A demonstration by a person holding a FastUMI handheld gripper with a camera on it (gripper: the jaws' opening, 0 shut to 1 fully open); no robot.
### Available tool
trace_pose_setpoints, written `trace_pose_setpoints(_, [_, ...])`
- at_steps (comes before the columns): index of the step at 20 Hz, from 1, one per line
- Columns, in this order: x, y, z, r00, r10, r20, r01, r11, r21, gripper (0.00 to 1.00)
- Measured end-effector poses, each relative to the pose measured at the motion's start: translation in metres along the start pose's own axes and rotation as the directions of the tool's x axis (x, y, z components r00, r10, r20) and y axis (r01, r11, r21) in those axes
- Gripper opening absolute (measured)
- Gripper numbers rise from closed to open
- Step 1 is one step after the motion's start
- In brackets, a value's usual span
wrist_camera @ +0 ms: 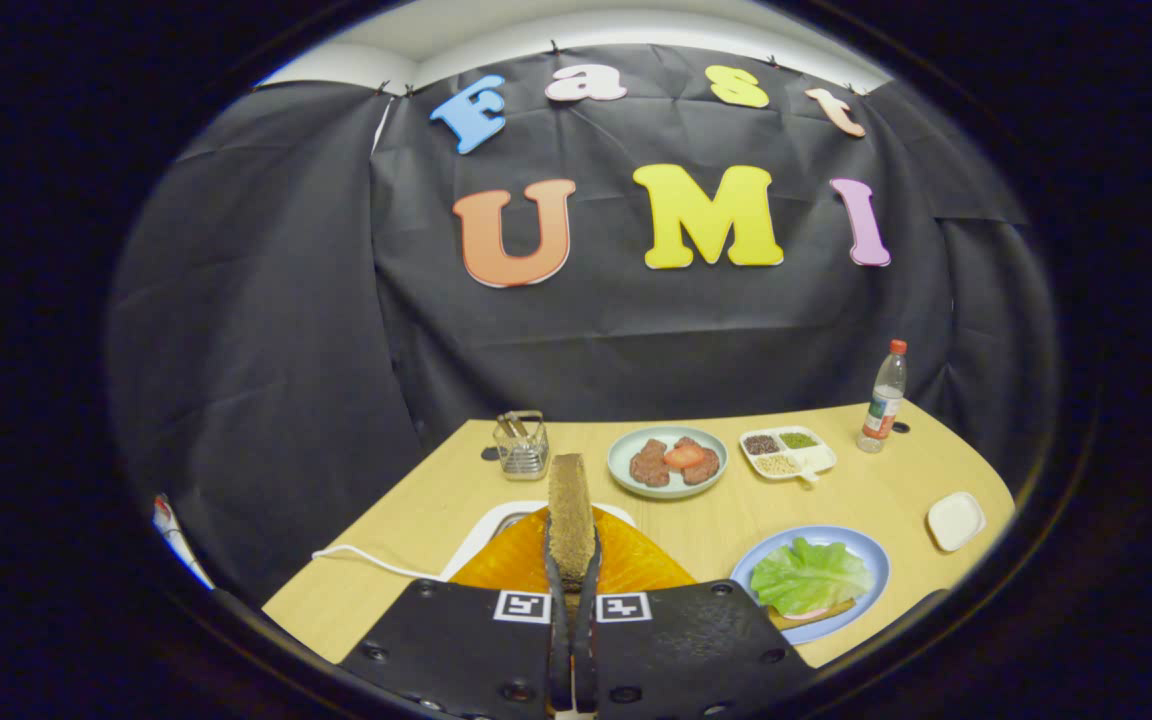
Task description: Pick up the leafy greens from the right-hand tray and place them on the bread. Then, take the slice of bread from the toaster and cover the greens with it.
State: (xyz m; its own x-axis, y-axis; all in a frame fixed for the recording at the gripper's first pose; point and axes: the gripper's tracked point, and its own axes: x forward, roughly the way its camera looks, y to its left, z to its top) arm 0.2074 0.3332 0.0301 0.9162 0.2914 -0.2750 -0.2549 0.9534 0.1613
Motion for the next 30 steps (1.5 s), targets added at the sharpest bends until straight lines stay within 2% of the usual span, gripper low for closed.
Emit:
trace_pose_setpoints(4, [-0.028, -0.016, 0.040, 0.996, 0.028, 0.080, -0.032, 0.999, 0.042, 0.02])
trace_pose_setpoints(8, [-0.044, -0.061, 0.048, 0.992, -0.011, 0.126, 0.007, 1.000, 0.026, 0.02])
trace_pose_setpoints(12, [-0.035, -0.126, 0.028, 0.990, -0.092, 0.108, 0.089, 0.995, 0.036, 0.02])
trace_pose_setpoints(19, [0.005, -0.185, -0.031, 0.989, -0.140, 0.035, 0.136, 0.985, 0.103, 0.02])
trace_pose_setpoints(24, [0.023, -0.193, -0.059, 0.993, -0.120, -0.002, 0.118, 0.973, 0.198, 0.02])
trace_pose_setpoints(28, [0.029, -0.198, -0.078, 0.996, -0.083, -0.023, 0.086, 0.941, 0.327, 0.02])
trace_pose_setpoints(30, [0.030, -0.203, -0.085, 0.996, -0.081, -0.030, 0.087, 0.931, 0.354, 0.02])
